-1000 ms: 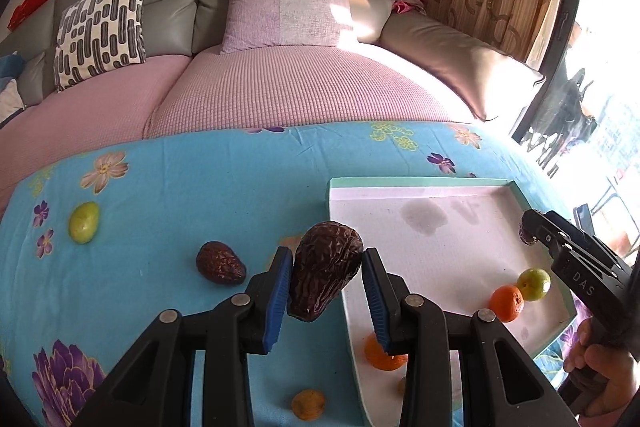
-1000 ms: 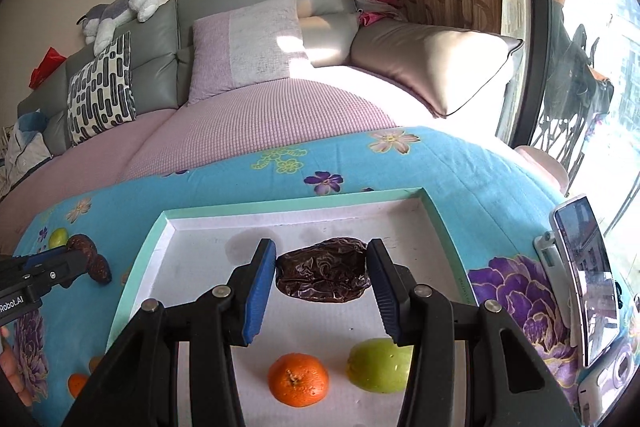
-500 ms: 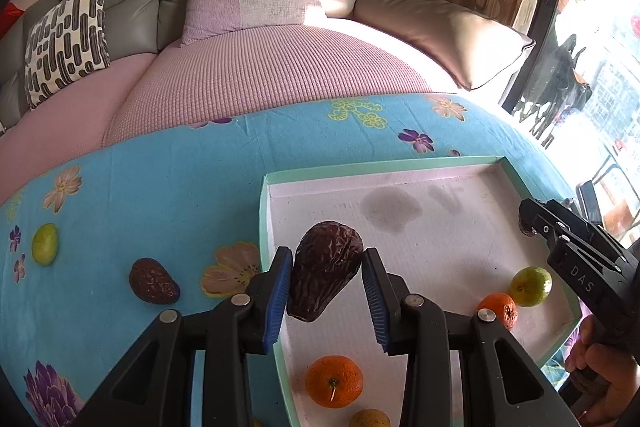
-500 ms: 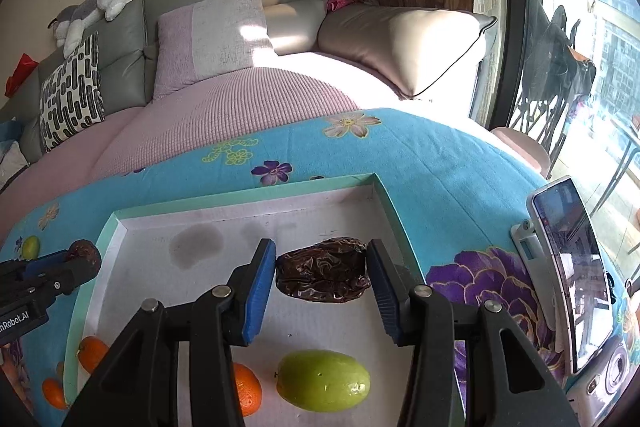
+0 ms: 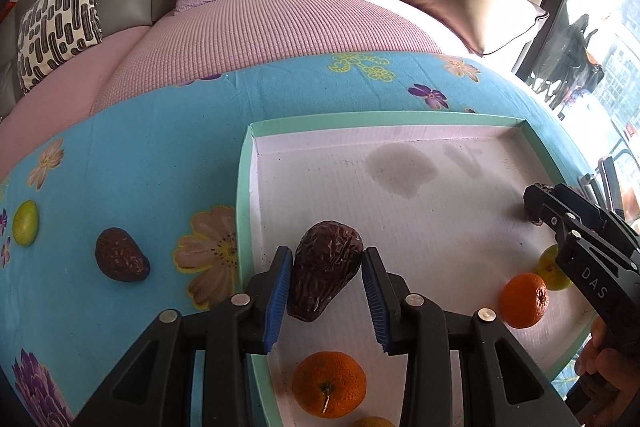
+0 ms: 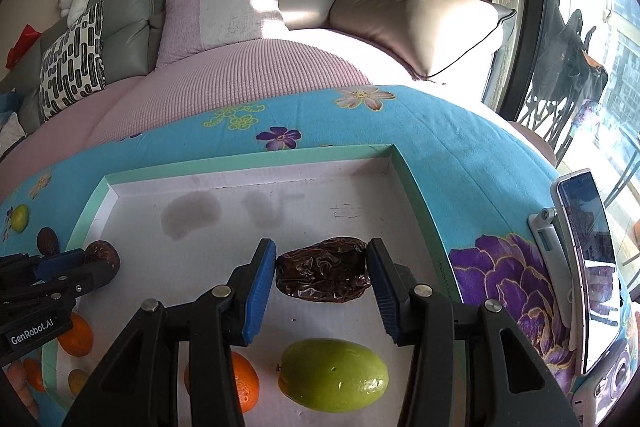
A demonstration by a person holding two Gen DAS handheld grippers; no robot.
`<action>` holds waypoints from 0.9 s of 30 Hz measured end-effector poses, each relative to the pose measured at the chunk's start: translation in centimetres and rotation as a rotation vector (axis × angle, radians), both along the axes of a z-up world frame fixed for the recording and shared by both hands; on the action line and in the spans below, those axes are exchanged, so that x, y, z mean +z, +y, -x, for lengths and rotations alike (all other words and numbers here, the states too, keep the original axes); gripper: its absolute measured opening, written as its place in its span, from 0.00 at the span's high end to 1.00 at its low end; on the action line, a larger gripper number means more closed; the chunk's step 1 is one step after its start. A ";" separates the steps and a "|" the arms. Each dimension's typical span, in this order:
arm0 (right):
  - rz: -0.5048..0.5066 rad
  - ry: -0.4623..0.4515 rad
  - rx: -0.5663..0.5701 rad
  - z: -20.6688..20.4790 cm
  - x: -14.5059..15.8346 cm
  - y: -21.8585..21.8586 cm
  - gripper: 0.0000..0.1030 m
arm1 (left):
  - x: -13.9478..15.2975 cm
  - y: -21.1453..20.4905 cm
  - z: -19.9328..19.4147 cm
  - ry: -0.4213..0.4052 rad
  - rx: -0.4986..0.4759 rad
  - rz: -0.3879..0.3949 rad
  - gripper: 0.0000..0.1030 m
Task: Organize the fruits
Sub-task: 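Lower the date into the tray with the right tool while the left tool carries its date, then release the date in the tray with the left tool while the right tool opens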
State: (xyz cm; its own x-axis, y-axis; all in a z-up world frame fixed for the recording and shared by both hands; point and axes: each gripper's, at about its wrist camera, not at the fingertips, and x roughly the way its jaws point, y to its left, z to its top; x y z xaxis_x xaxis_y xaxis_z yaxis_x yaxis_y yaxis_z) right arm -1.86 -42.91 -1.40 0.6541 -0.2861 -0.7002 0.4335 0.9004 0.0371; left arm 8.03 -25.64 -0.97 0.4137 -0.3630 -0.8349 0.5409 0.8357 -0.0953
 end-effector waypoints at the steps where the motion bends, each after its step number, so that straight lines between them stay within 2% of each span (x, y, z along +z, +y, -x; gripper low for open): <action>1: 0.000 0.001 0.000 0.0 0.0 0.0 0.53 | 0.0 0.0 0.0 0.000 0.000 -0.002 0.63; 10: 0.025 0.019 0.002 -0.1 0.2 0.2 0.52 | 0.2 -0.1 0.0 -0.001 0.008 -0.009 0.62; 13: 0.032 0.023 0.009 -0.1 0.3 0.3 0.53 | 0.5 0.1 0.1 -0.007 0.009 -0.010 0.59; 15: 0.040 0.022 0.014 -0.1 0.6 0.4 0.52 | 0.7 0.3 0.2 -0.010 0.008 -0.008 0.53; 27: 0.045 -0.005 0.018 1.2 2.9 1.5 0.52 | 3.7 2.3 1.6 -0.065 0.016 0.059 0.52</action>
State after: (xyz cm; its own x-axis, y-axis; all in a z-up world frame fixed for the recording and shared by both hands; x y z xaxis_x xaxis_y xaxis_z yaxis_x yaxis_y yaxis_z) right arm -3.01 -41.38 1.45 0.6631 -0.3056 -0.6833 0.4173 0.9088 -0.0015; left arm 6.45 -23.31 2.73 0.4723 -0.4035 -0.7837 0.5338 0.8384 -0.1100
